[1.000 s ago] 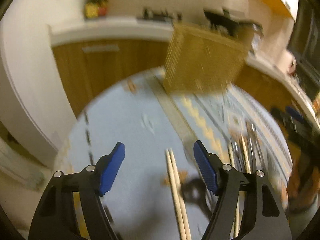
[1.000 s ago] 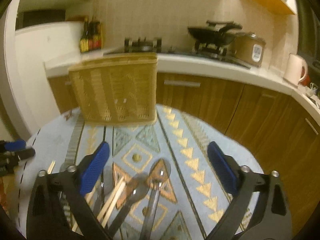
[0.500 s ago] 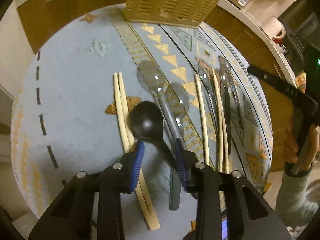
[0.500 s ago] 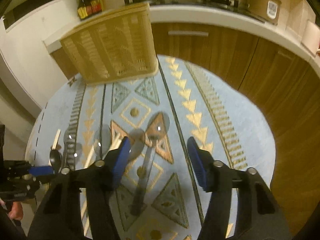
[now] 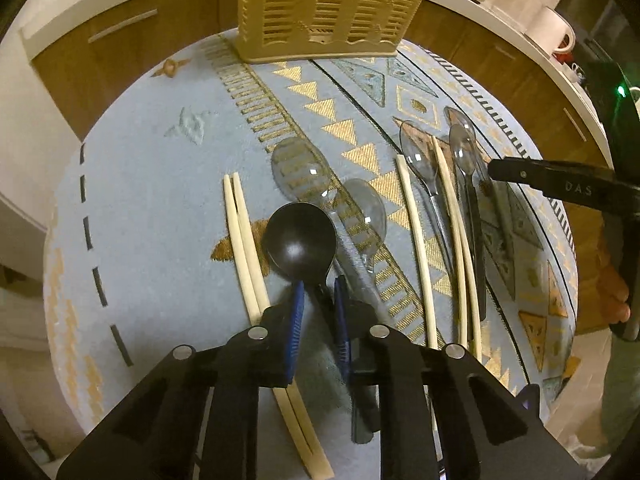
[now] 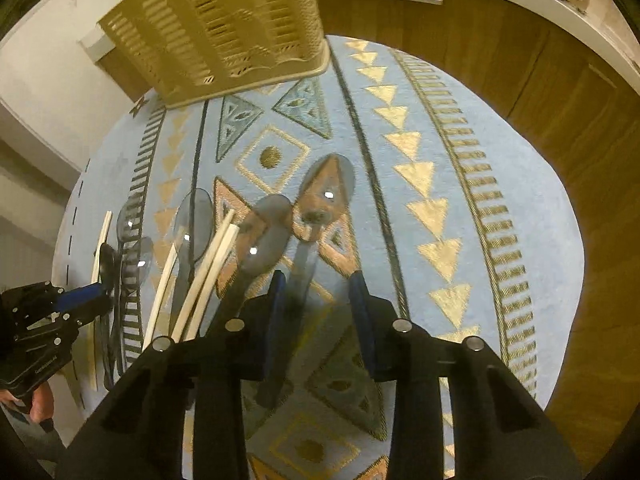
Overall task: Organize utensils
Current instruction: 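Grasp the black spoon handle with the left tool while the right tool grasps a clear spoon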
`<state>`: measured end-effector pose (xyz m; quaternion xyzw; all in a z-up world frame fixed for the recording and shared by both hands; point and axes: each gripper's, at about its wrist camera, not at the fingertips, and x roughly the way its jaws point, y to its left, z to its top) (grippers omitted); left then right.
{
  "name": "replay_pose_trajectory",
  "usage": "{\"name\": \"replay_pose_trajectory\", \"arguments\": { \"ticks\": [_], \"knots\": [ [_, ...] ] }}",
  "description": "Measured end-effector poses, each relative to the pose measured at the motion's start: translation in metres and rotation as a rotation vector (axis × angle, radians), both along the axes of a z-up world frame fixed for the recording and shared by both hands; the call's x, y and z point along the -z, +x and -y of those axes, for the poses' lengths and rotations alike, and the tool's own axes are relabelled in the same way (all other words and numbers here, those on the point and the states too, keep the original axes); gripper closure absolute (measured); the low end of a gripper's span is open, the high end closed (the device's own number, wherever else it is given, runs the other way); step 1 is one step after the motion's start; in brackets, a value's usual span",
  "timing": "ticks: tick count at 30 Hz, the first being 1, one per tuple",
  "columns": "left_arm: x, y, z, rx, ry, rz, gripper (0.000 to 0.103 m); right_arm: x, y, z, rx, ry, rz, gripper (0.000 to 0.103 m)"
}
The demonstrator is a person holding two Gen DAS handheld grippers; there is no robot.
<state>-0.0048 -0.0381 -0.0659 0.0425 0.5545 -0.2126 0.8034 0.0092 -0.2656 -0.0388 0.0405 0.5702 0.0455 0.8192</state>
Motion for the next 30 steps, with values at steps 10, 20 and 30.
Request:
{"name": "replay_pose_trajectory", "arguments": {
  "ticks": [10, 20, 30],
  "knots": [
    [-0.002, 0.009, -0.007, 0.066, -0.02, -0.029, 0.093, 0.01, 0.031, -0.018, -0.056, -0.108, -0.071, 0.084],
    [-0.002, 0.015, 0.012, 0.2, 0.082, -0.092, 0.085, 0.01, 0.068, -0.024, -0.116, -0.143, -0.232, 0.084],
    [-0.003, 0.022, 0.019, 0.226, 0.153, -0.096, 0.098, 0.012, 0.067, -0.024, -0.121, -0.124, -0.224, 0.093]
  ]
}}
